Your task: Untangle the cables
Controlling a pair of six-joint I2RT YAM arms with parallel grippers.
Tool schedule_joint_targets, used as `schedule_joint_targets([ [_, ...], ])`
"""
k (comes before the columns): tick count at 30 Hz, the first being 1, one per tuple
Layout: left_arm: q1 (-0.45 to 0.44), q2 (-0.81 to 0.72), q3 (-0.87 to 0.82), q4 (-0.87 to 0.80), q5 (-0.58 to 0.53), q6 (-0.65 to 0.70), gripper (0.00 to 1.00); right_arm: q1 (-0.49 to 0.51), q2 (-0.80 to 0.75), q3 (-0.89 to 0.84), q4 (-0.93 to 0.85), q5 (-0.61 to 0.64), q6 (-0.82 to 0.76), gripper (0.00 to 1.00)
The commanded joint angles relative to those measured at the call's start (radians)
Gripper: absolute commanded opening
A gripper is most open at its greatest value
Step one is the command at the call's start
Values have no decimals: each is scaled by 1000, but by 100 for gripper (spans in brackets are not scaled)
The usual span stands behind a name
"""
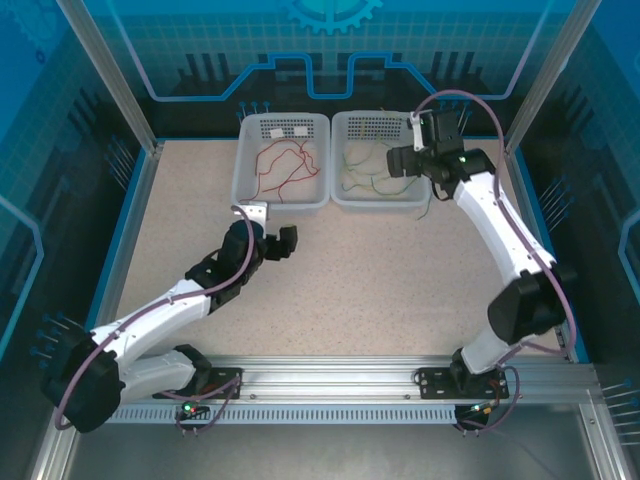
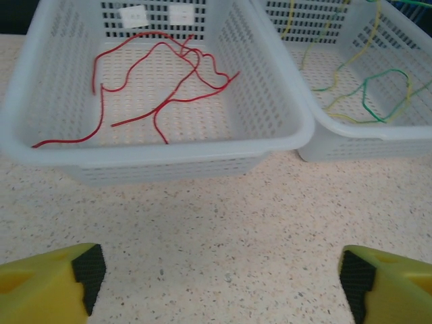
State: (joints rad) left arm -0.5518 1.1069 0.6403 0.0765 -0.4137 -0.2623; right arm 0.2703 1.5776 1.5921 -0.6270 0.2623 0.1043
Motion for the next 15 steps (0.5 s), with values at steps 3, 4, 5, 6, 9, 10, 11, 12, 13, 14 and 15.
schedule_joint_targets([
  [3,93,-54,-53,73,-60,37,99,22,-211,-335,331,79,9,93],
  [4,104,-62,-65,92,-90,53,99,26,-241,-403,381,112,7,93],
  [5,115,-70,-89,129,-125,82,99,32,-267,-475,435,144,3,93],
  [6,123,-77,-115,175,-167,115,99,38,-289,-539,479,170,-2,93],
  [9,153,-71,-191,332,-242,225,99,59,-338,-718,599,309,-15,93],
  [10,163,-62,-209,373,-246,251,99,61,-350,-782,642,341,-19,93],
  [11,174,-52,-230,415,-250,274,99,59,-364,-831,680,376,-4,93],
  [12,187,-35,-249,457,-254,291,99,59,-377,-883,723,390,-1,93],
  [13,206,-17,-274,507,-266,295,99,59,-387,-937,781,383,-23,93],
  [14,225,-1,-294,545,-269,294,99,58,-393,-979,839,375,-55,93],
  [15,246,13,-317,584,-263,296,99,54,-390,-1024,906,365,-76,94],
])
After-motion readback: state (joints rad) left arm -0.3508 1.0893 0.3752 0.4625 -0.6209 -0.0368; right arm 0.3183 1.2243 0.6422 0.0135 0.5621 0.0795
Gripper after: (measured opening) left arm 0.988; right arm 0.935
